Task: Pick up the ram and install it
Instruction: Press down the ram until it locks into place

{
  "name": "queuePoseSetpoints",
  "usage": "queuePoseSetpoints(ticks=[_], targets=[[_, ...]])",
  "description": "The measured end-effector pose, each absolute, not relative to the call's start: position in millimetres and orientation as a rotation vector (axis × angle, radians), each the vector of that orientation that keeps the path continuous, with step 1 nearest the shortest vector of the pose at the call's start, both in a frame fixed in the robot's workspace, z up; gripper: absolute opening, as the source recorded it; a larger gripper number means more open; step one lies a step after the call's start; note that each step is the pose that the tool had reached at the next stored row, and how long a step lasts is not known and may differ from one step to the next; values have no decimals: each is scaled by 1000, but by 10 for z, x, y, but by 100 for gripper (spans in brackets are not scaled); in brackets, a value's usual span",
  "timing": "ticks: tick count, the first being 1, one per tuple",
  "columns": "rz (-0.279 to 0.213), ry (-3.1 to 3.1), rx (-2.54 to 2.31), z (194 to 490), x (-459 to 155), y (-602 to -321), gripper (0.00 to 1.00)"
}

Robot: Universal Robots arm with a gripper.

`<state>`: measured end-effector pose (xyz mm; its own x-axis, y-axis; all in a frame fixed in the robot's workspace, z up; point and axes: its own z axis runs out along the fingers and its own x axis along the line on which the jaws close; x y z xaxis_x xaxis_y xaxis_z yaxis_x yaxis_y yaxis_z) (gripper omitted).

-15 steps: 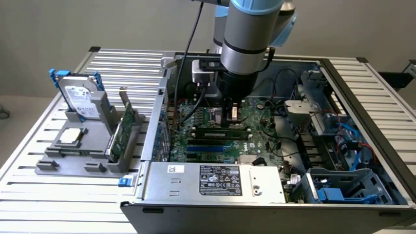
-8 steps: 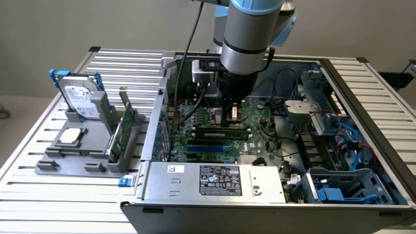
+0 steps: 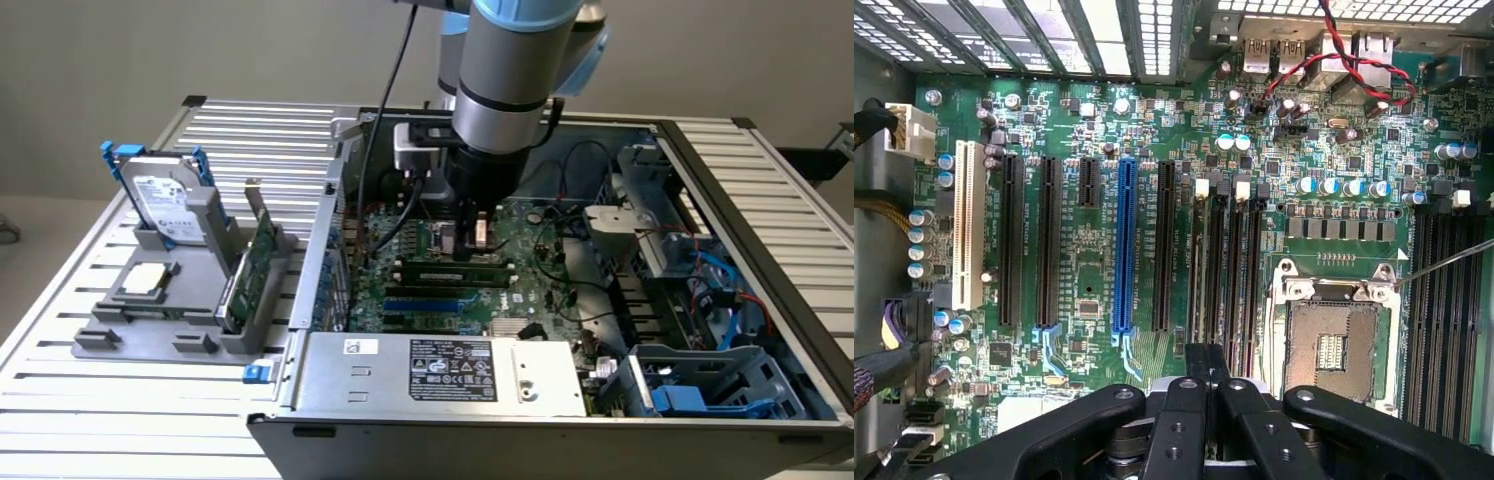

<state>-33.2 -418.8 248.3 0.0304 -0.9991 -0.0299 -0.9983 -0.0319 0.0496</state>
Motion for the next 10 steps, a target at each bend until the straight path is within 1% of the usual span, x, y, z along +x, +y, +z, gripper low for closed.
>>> queuePoseSetpoints(ticks=[10], targets=[[-82,-2179,2246,2356,-384,-4164,11]])
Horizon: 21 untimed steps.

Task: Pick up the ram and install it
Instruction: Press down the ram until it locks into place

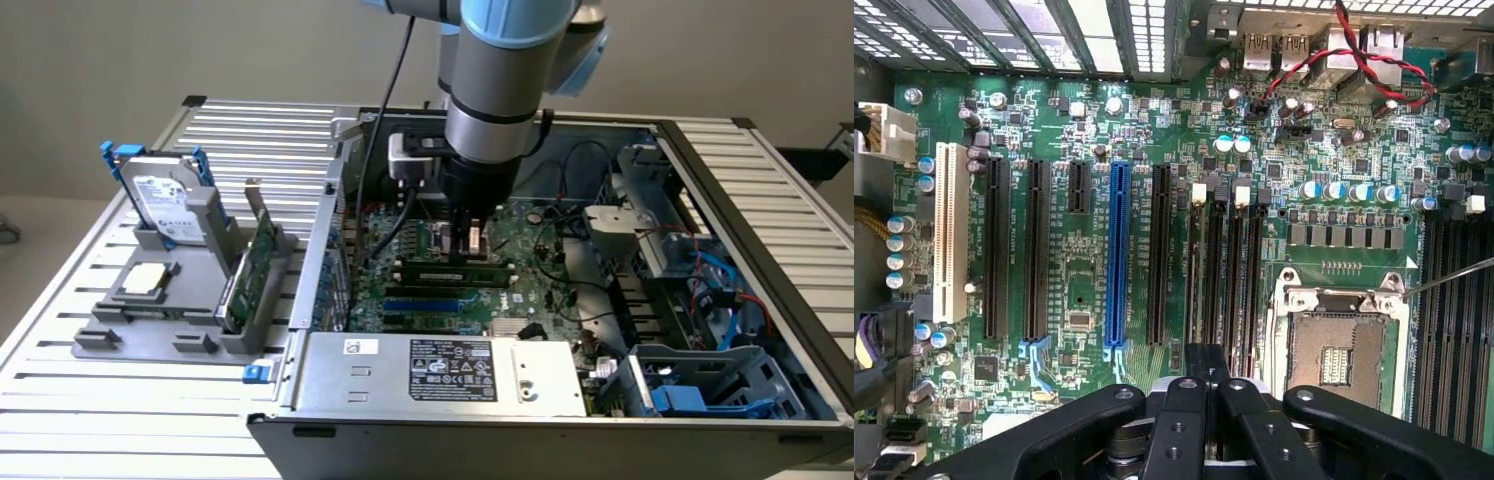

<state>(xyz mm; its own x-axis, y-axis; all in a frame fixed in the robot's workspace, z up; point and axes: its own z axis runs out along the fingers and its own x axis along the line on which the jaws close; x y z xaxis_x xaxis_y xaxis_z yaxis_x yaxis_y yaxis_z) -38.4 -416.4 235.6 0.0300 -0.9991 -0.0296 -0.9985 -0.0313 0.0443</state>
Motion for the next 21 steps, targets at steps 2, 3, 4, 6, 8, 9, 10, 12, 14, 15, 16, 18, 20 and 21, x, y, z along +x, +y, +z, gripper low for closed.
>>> queuePoseSetpoints(ticks=[2,3,4,6,8,9,10,12,14,15,16,18,20,21], targets=[[-82,-2179,2246,2337,-390,-4159,11],[-82,-2180,2245,2331,-393,-4156,11],[-82,-2180,2245,2327,-395,-4153,11],[-82,-2182,2243,2320,-399,-4150,11],[-82,-2184,2241,2313,-405,-4148,11],[-82,-2185,2241,2310,-407,-4147,11],[-82,-2186,2240,2306,-407,-4146,11],[-82,-2187,2239,2296,-408,-4145,11],[-82,-2188,2237,2287,-409,-4146,11],[-82,-2189,2236,2282,-409,-4146,11],[-82,-2189,2236,2277,-409,-4146,11],[-82,-2191,2235,2263,-409,-4145,11],[-82,-2191,2234,2253,-410,-4146,11],[-82,-2191,2234,2250,-410,-4146,11]])
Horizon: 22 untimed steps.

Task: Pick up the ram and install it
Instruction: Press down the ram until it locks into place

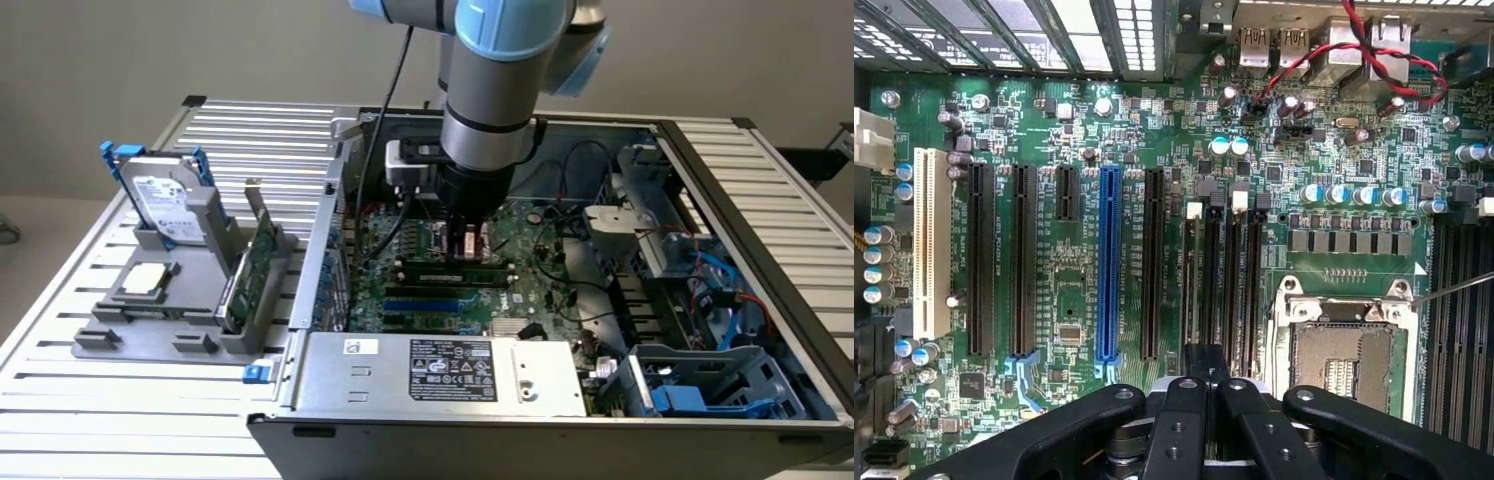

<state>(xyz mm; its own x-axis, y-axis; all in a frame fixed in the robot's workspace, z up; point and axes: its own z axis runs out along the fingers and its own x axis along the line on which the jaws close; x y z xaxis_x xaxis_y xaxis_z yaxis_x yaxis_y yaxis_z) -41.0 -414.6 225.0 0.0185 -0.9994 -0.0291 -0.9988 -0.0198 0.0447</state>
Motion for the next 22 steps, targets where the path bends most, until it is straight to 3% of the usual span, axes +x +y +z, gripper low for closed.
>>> queuePoseSetpoints(ticks=[11,22], targets=[[-82,-2192,2234,2553,-385,-4159,11],[-87,-2190,2231,2674,-257,-4237,11]])
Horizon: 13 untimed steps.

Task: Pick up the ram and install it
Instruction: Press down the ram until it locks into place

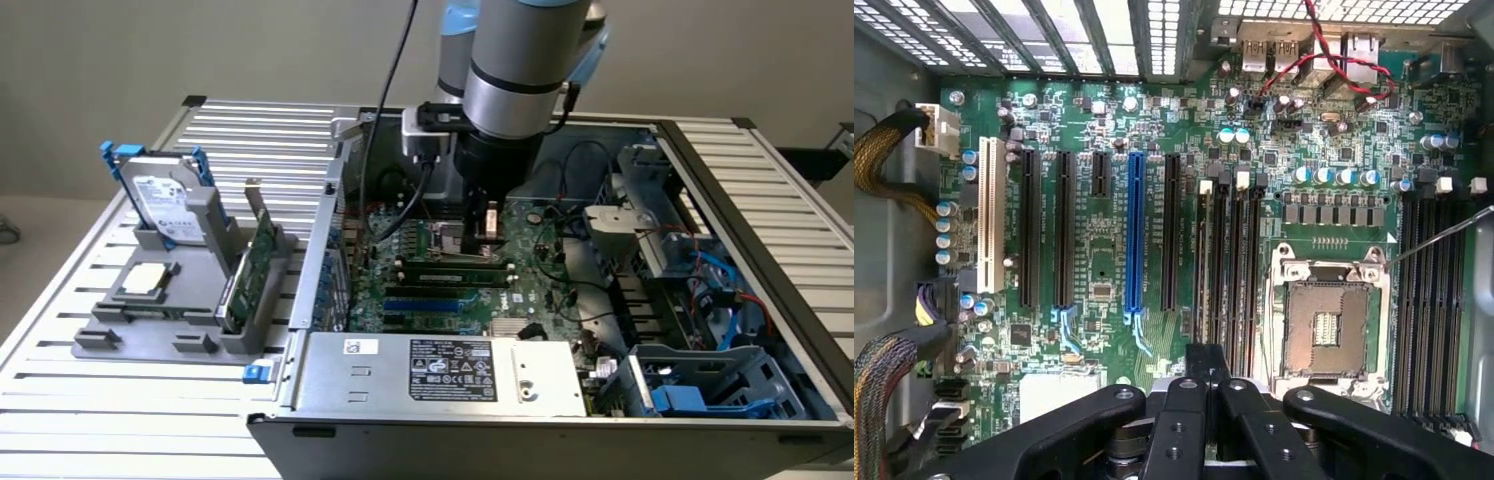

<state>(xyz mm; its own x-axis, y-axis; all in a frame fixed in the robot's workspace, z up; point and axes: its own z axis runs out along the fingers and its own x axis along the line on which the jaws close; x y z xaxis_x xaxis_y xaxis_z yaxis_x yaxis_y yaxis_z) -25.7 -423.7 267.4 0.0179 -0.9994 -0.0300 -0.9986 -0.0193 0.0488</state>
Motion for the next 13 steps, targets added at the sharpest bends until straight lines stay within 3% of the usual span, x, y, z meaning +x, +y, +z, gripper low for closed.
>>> queuePoseSetpoints(ticks=[13], targets=[[-93,-2188,2228,2674,-257,-4238,11]])
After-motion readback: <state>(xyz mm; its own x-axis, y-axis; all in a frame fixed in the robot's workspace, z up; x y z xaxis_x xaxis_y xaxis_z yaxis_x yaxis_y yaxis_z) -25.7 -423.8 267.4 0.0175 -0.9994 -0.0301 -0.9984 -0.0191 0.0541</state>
